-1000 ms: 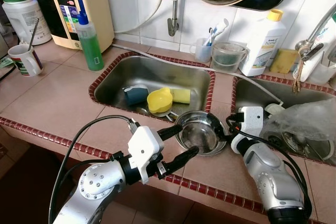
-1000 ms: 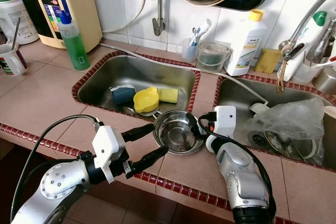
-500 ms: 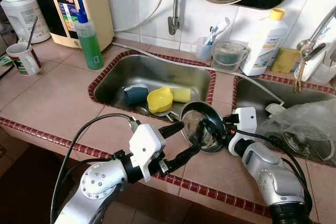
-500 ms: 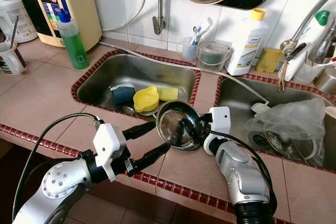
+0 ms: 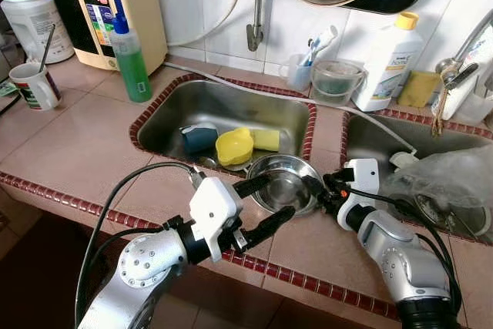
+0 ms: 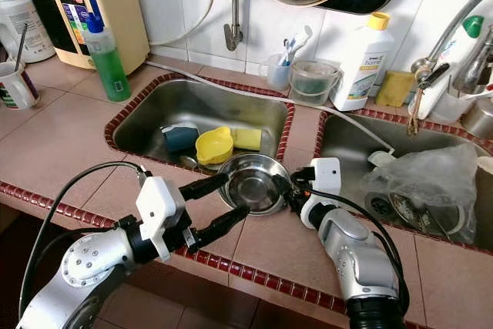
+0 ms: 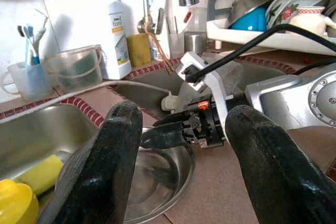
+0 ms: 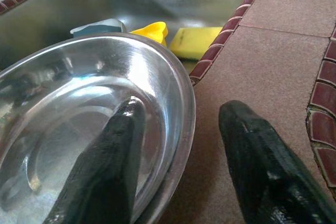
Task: Kitchen organization
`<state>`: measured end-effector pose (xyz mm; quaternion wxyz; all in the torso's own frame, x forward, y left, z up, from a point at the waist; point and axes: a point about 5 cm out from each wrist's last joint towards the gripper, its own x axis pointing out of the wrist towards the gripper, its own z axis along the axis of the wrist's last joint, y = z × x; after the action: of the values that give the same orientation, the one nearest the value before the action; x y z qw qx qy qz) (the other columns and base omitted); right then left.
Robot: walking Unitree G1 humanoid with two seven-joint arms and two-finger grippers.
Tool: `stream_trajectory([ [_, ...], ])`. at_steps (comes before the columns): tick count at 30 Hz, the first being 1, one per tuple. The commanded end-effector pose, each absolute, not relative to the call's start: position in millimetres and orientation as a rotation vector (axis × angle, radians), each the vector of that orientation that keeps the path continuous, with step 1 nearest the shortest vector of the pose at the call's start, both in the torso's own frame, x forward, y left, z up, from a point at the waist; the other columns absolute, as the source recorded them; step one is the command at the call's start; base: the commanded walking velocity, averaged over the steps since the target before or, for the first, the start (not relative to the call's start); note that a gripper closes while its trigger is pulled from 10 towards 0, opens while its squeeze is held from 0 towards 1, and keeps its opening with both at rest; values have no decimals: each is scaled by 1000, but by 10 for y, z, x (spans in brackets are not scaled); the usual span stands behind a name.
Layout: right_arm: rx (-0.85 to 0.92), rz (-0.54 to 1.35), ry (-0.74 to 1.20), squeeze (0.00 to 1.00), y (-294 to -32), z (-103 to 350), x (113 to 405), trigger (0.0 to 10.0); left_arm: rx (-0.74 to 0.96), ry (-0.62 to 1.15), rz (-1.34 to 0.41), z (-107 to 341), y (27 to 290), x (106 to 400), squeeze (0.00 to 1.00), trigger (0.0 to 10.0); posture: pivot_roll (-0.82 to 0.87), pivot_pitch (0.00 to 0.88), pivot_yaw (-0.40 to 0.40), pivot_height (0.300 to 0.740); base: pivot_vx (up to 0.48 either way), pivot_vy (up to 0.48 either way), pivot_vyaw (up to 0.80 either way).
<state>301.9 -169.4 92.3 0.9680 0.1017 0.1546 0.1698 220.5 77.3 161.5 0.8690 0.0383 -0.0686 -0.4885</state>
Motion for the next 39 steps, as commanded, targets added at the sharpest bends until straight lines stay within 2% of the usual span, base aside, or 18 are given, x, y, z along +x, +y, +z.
stream_trajectory([
  [1, 211, 337, 317, 0, -1724, 930, 3018, 0, 87, -147, -1011, 1630, 781, 2223, 0, 10000, 78, 19, -46, 740, 0, 0, 0],
  [10, 269, 346, 322, 0, -1716, 961, 3024, 0, 91, -153, -1000, 1651, 792, 2259, 0, 10000, 76, 21, -45, 740, 0, 0, 0],
  [19, 443, 359, 333, 0, -1709, 988, 2983, 0, 95, -157, -992, 1660, 803, 2282, 0, 10000, 73, 27, -45, 740, 0, 0, 0],
  [32, 578, 332, 331, 0, -1743, 1021, 2958, 0, 94, -164, -984, 1678, 812, 2329, 0, 10000, 68, 22, -41, 740, 0, 0, 0],
  [36, 587, 338, 254, 0, -1737, 1084, 2964, 0, 78, -169, -965, 1695, 825, 2363, 0, 10000, 68, 17, -41, 740, 0, 0, 0],
  [39, 577, 354, 118, 0, -1711, 1250, 2998, 0, 40, -175, -910, 1731, 880, 2453, 0, 10000, 72, 4, -45, 740, 0, 0, 0],
])
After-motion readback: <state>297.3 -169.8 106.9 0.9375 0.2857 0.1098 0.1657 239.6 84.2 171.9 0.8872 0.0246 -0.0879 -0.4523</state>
